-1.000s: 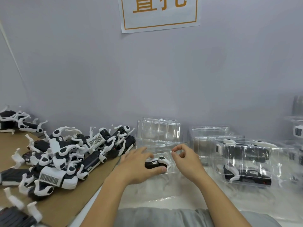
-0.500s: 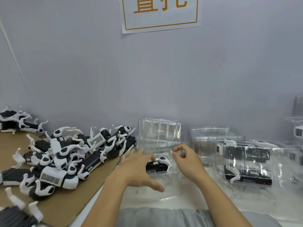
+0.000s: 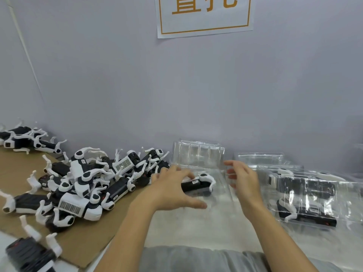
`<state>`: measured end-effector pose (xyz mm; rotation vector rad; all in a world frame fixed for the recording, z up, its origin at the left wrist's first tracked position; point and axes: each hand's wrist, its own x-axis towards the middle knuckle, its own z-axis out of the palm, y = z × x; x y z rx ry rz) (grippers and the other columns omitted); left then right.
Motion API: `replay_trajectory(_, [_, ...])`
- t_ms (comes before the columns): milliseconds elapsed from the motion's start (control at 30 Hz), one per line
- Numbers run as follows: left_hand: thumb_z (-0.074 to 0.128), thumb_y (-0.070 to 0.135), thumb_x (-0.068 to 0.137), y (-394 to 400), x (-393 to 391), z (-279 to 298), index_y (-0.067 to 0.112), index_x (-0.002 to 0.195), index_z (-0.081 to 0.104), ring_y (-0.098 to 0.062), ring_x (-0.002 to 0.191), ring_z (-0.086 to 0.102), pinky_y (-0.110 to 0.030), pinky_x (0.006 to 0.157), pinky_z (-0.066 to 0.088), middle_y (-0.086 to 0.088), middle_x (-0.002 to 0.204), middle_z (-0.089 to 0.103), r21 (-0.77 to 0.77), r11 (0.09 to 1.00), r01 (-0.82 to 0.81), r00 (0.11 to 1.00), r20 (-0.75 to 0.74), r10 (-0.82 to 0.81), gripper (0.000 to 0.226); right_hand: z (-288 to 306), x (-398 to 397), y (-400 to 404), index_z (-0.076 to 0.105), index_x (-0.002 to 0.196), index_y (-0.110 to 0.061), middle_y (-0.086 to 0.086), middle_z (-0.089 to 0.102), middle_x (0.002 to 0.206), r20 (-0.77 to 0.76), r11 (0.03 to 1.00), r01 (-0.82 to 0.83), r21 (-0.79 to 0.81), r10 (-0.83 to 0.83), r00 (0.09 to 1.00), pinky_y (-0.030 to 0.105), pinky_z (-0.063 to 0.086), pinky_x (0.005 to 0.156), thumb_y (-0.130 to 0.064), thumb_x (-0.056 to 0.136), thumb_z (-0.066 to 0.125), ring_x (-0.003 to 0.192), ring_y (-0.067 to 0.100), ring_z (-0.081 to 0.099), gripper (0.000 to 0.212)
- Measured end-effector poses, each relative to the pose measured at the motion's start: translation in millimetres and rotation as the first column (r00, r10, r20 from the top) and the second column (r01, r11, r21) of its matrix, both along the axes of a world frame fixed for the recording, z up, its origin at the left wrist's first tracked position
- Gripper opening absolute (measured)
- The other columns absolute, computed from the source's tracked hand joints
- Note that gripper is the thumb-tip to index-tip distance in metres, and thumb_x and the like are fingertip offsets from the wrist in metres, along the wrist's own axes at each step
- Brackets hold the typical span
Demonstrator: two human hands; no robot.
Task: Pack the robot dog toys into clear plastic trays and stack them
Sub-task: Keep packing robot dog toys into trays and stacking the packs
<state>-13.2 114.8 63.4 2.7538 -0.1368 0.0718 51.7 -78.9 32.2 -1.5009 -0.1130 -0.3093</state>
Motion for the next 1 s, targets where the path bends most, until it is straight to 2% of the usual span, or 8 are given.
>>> replay_trajectory(67, [0.069, 0.085, 0.045, 5.2, -5.2, 11.5, 0.053, 0.111, 0.052, -0.005, 0.122, 0.044, -0.028, 0.103, 0.035, 0.018, 0.132, 0.041, -0.219, 0.976, 0.014, 0.998, 0.059, -0.001, 0.075, 13.1, 0.1, -0.4, 0.073, 0.088, -0.023, -0.001, 0.063, 0.087, -0.041, 0.983, 0.026, 0.181, -0.019, 0.999, 0.029, 0.044, 0.068, -0.022, 0.099, 0.046, 0.080, 0.016, 0.056, 0.029])
replay_trajectory(167, [0.082, 0.065, 0.051, 12.0, -11.8, 20.3, 0.043, 0.113, 0.062, 0.005, 0.093, 0.065, -0.007, 0.074, 0.047, 0.008, 0.127, 0.055, -0.583, 0.810, 0.068, 0.989, 0.148, 0.024, 0.069, 28.9, -1.4, -1.0, 0.073, 0.088, -0.023, -0.001, 0.064, 0.087, -0.053, 0.957, 0.006, 0.288, 0.010, 0.999, 0.028, 0.043, 0.066, -0.022, 0.098, 0.047, 0.078, 0.014, 0.058, 0.029])
replay_trajectory(300, [0.079, 0.057, 0.059, 12.7, -12.2, 24.0, 0.030, 0.112, 0.069, -0.014, 0.103, 0.071, -0.028, 0.086, 0.053, 0.002, 0.109, 0.075, -0.842, 0.519, 0.144, 0.964, 0.238, 0.119, 0.061, 39.6, -9.1, 2.8, 0.074, 0.088, -0.023, 0.000, 0.063, 0.088, -0.009, 0.965, -0.055, 0.256, 0.059, 0.998, 0.028, 0.043, 0.067, -0.015, 0.098, 0.048, 0.080, 0.017, 0.057, 0.029])
replay_trajectory(433, [0.069, 0.068, 0.074, 12.6, -19.0, 23.5, 0.027, 0.112, 0.075, -0.019, 0.094, 0.073, -0.035, 0.076, 0.058, -0.004, 0.109, 0.075, -0.972, 0.136, 0.190, 0.976, 0.202, 0.082, 0.057, 46.4, -17.9, 9.1, 0.074, 0.091, -0.023, -0.003, 0.062, 0.086, 0.029, 0.977, -0.132, 0.170, 0.129, 0.991, 0.028, 0.043, 0.071, -0.014, 0.095, 0.056, 0.080, 0.015, 0.055, 0.021])
replay_trajectory(600, [0.088, 0.071, 0.042, 11.4, -18.9, 11.7, 0.023, 0.122, 0.072, -0.042, 0.113, 0.066, -0.058, 0.086, 0.057, -0.011, 0.127, 0.069, -0.918, -0.376, 0.124, 0.988, 0.151, -0.041, 0.095, 54.5, -30.1, 15.1, 0.073, 0.094, -0.025, -0.010, 0.063, 0.082, 0.187, 0.983, -0.182, 0.040, 0.171, 0.967, 0.012, 0.046, 0.064, -0.014, 0.090, 0.068, 0.075, 0.003, 0.057, 0.013])
replay_trajectory(700, [0.080, 0.078, 0.050, 6.8, -19.1, 8.7, 0.020, 0.129, 0.068, -0.041, 0.118, 0.064, -0.063, 0.100, 0.048, -0.013, 0.135, 0.064, -0.877, -0.465, 0.125, 0.991, 0.127, 0.026, 0.098, 64.4, -39.2, 17.8, 0.073, 0.090, -0.023, -0.004, 0.060, 0.084, 0.354, 0.994, -0.097, -0.057, 0.111, 0.929, 0.014, 0.046, 0.065, -0.010, 0.087, 0.072, 0.072, 0.006, 0.054, 0.014])
replay_trajectory(833, [0.051, 0.084, 0.077, 9.6, -9.9, 2.3, 0.022, 0.140, 0.051, -0.025, 0.122, 0.060, -0.046, 0.090, 0.052, -0.004, 0.142, 0.057, -0.871, -0.472, 0.135, 0.942, -0.035, 0.334, 0.089, 79.8, -55.5, 26.4, 0.075, 0.085, -0.024, -0.007, 0.064, 0.085, 0.588, 0.972, 0.040, -0.230, 0.107, 0.802, 0.021, 0.046, 0.072, -0.012, 0.081, 0.077, 0.080, 0.010, 0.057, 0.013])
replay_trajectory(1000, [0.042, 0.086, 0.080, 6.3, -13.0, 7.5, 0.023, 0.147, 0.042, -0.010, 0.113, 0.062, -0.027, 0.079, 0.060, 0.001, 0.148, 0.051, -0.882, -0.389, 0.265, 0.912, 0.098, 0.398, 0.092, 87.5, -71.6, 42.7, 0.080, 0.086, -0.019, -0.011, 0.073, 0.087, 0.691, 0.886, 0.101, -0.452, 0.276, 0.668, 0.021, 0.048, 0.079, -0.010, 0.074, 0.084, 0.086, 0.011, 0.062, 0.015])
